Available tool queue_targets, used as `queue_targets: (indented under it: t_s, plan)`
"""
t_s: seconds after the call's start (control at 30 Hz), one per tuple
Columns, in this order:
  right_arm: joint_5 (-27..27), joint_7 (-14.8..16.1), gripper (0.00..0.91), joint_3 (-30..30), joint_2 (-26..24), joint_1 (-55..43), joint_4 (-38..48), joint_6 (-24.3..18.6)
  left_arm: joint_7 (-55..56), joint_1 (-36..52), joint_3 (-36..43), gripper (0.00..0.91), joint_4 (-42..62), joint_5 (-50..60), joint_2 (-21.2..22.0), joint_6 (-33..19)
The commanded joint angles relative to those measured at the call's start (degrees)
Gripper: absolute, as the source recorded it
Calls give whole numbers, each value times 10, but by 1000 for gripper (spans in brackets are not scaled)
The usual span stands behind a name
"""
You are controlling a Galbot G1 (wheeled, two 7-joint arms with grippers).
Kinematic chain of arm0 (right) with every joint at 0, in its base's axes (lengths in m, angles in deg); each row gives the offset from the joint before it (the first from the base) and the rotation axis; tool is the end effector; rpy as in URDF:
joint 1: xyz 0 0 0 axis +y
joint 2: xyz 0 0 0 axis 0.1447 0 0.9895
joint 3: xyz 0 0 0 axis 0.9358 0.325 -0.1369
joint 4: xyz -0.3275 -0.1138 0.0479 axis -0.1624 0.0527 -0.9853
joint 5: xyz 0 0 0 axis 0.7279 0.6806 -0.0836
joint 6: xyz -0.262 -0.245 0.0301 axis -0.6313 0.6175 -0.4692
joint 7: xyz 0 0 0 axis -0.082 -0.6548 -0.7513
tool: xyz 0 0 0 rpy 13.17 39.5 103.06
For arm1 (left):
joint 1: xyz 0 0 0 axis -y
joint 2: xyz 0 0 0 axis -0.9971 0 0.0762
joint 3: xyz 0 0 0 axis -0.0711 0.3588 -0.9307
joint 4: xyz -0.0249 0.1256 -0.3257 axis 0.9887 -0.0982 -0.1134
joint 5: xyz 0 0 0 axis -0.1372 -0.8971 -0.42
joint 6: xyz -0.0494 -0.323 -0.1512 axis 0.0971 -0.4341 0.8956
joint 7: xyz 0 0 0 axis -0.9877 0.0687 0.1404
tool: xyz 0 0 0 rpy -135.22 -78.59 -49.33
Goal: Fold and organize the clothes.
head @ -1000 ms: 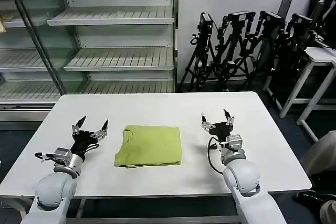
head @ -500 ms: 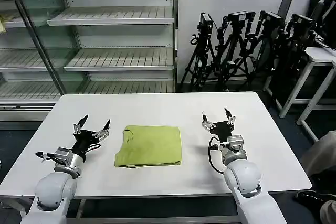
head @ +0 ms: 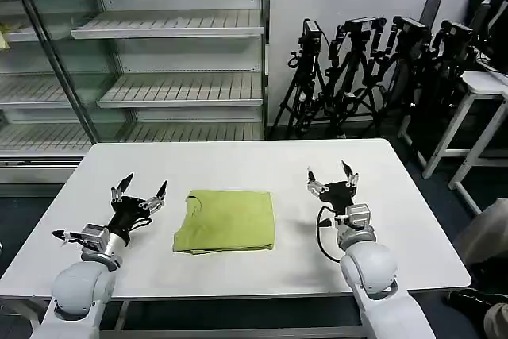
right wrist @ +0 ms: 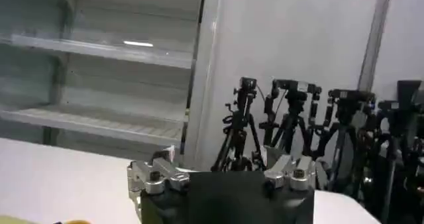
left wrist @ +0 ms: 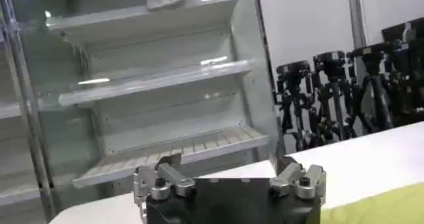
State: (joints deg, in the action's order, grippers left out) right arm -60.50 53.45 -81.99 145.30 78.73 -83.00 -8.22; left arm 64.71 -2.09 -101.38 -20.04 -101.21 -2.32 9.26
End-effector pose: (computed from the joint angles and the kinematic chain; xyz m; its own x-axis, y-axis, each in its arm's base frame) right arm 0.3504 -0.0020 -0.2362 -0.9955 -0.0945 0.0081 -0.0946 0.9825 -0.1607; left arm 0.3184 0.1302 -0.2575 -0.9911 0.1305 0.0271 0.1332 0.9742 0.1822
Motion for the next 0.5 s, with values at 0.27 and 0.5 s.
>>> queue_targets:
  t_s: [0.27,0.5]
  plan:
    - [39,8,907,-22,7,31,-14,-19,-21,-4,4,907,-10,6,-7,-40]
    - [37,9,907,-27,5,33,-17,-26,-10,-3,5,907,-18,19,-9,-41]
